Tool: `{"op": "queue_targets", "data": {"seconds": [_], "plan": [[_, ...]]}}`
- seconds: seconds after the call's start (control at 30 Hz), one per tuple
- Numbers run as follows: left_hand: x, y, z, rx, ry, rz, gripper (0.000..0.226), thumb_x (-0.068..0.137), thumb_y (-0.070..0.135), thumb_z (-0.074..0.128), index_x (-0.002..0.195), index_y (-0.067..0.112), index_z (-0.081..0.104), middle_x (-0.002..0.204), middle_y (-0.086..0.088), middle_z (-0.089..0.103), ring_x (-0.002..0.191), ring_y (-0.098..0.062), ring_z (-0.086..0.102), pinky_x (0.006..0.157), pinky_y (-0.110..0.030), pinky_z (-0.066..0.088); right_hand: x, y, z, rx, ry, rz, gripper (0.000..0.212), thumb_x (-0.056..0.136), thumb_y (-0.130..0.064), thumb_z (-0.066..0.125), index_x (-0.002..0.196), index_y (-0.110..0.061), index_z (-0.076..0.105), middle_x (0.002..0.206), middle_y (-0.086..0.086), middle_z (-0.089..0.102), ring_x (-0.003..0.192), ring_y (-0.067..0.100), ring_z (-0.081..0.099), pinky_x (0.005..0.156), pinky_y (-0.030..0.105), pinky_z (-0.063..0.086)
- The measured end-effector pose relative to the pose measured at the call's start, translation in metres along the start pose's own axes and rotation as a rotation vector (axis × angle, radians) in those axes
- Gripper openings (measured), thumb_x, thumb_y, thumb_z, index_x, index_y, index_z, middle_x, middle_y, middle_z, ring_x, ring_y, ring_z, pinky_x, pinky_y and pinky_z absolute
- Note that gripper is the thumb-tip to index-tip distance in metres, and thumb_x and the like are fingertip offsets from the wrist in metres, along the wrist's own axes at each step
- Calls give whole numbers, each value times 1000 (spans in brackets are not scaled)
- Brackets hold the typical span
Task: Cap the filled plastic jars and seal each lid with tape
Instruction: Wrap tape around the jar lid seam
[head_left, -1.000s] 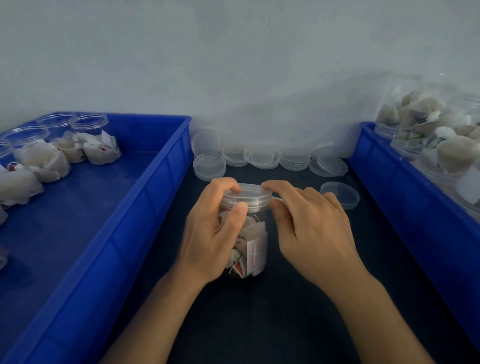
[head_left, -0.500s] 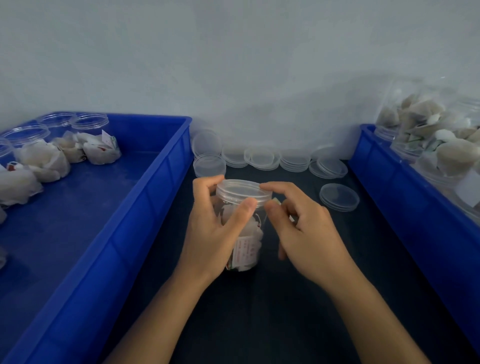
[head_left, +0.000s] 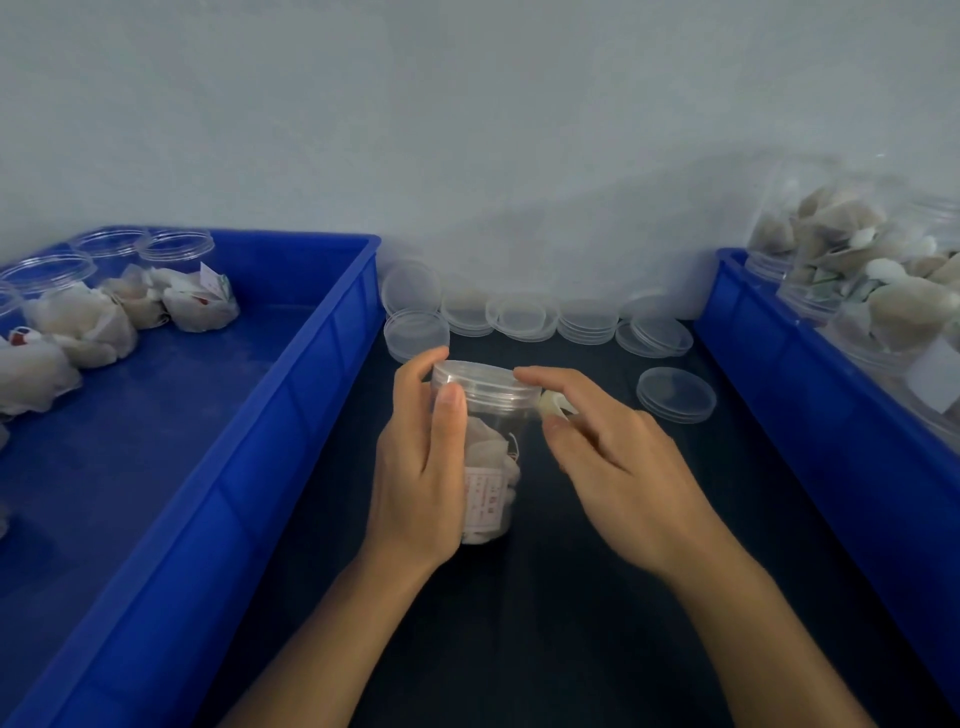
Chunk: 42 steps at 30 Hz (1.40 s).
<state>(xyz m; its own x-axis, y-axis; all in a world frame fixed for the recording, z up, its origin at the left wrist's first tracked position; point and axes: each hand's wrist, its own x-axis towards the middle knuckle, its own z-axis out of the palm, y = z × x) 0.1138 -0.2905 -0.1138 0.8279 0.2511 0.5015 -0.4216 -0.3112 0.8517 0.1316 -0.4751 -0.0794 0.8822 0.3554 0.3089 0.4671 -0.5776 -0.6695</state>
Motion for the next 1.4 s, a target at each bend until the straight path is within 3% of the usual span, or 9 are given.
{"op": "queue_targets", "data": {"seconds": [0.17,0.43,0.57,0.77,0.9,1.0,1.17,1.23,1.4], "plan": [[3,3,-5,-25,2,-48,24,107,58,38,125,52,52,108,19,70,92,-6,71,76,-17,55,3,5,0,-77,65,18,37,106,-34,50,139,-51,50,69,-11,62,61,14,58,61,27,37],[5,0,-8,-40,-53,-54,40,105,57,42,134,34,57,106,11,70,93,-13,71,77,-19,56,3,8,-5,-89,71,36,33,102,-42,52,133,-51,55,67,-7,61,61,11,59,61,28,38],[8,0,-10,-64,-84,-86,41,104,57,43,134,33,59,108,8,70,95,-14,71,80,-20,56,3,6,-6,-110,60,46,35,100,-45,49,133,-53,55,67,-13,60,64,10,59,60,28,39],[7,-2,-10,-203,-158,-234,40,102,57,40,130,37,60,110,0,71,98,-26,73,83,-37,61,5,5,-6,-92,-22,50,36,104,-45,45,136,-62,52,66,-24,60,63,4,58,60,26,38],[7,-5,-10,-210,-165,-271,47,100,57,36,139,38,54,115,6,71,105,-18,73,87,-32,56,5,5,-5,-30,-17,57,33,106,-40,49,134,-57,57,65,-29,60,64,2,57,63,28,38],[5,-4,-10,-96,-139,-247,43,100,63,35,133,41,53,111,16,70,102,-9,72,85,-27,56,4,4,-2,-9,0,64,32,106,-40,50,133,-56,58,66,-28,61,63,1,57,64,27,37],[2,7,-14,185,95,-59,34,97,68,44,116,43,58,106,23,70,93,0,73,72,-22,59,2,0,0,15,14,66,33,104,-45,50,133,-58,57,69,-19,65,61,5,59,61,26,40],[-3,11,-13,181,76,-51,30,96,67,47,117,50,59,110,26,69,98,2,72,76,-23,58,2,-2,1,-2,24,58,34,103,-45,50,134,-57,58,69,-19,65,63,4,61,61,24,40],[-10,11,-3,142,-74,-139,52,91,75,48,135,49,40,116,29,66,101,4,69,82,-30,56,2,-1,2,-28,17,36,38,105,-48,47,141,-54,55,69,-17,67,63,4,61,60,21,37]]}}
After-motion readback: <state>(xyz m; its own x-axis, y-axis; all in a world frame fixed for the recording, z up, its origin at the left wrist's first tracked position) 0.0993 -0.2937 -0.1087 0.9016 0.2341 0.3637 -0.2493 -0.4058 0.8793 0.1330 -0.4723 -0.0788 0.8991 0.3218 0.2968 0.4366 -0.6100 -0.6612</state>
